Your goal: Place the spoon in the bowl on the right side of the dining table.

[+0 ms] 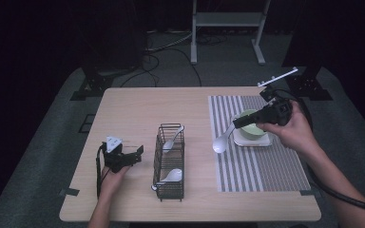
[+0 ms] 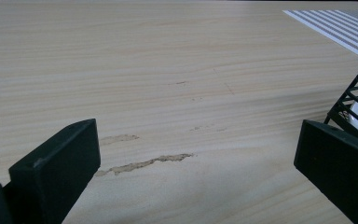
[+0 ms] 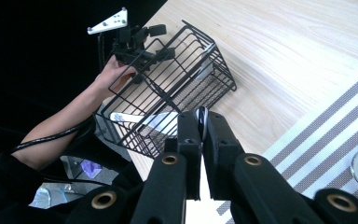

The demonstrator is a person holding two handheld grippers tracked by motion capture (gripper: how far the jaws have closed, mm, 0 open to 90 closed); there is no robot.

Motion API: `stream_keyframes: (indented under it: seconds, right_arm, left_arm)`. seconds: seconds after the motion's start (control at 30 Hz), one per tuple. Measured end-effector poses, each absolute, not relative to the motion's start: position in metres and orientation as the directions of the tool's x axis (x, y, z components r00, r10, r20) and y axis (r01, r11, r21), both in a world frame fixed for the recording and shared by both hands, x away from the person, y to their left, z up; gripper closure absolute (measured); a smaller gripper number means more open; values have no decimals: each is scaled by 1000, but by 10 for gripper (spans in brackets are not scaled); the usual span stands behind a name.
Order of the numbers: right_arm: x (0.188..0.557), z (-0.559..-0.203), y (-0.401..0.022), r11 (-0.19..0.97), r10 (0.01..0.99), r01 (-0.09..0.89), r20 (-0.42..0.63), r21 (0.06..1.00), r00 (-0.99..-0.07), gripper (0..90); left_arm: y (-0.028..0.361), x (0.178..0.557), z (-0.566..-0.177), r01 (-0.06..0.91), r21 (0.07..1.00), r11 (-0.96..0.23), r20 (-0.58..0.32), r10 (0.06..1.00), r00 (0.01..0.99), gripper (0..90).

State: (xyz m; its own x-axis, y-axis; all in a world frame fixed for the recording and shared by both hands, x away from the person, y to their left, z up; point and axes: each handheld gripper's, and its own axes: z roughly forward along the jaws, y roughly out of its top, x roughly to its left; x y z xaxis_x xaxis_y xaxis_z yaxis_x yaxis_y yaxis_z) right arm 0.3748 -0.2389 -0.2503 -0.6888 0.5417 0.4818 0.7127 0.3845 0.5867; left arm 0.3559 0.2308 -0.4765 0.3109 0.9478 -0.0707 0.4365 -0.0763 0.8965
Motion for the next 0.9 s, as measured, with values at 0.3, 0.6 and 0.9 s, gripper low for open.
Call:
stream_keyframes:
  seconds: [0.3, 0.6, 0.9]
  right_arm:
    - [379, -253, -247, 368, 560, 724, 482, 584, -674, 855]
    - [383, -255, -254, 353, 575, 736, 487, 577, -658, 855]
    - [386, -258, -261, 336, 593, 750, 491, 569, -638, 855]
  left_arm:
    - [231, 356, -476, 436, 897, -77, -70, 948, 312, 0]
    - [231, 356, -476, 436, 897, -78, -69, 948, 312, 0]
    - [231, 356, -476, 438, 896, -78, -70, 947, 312, 0]
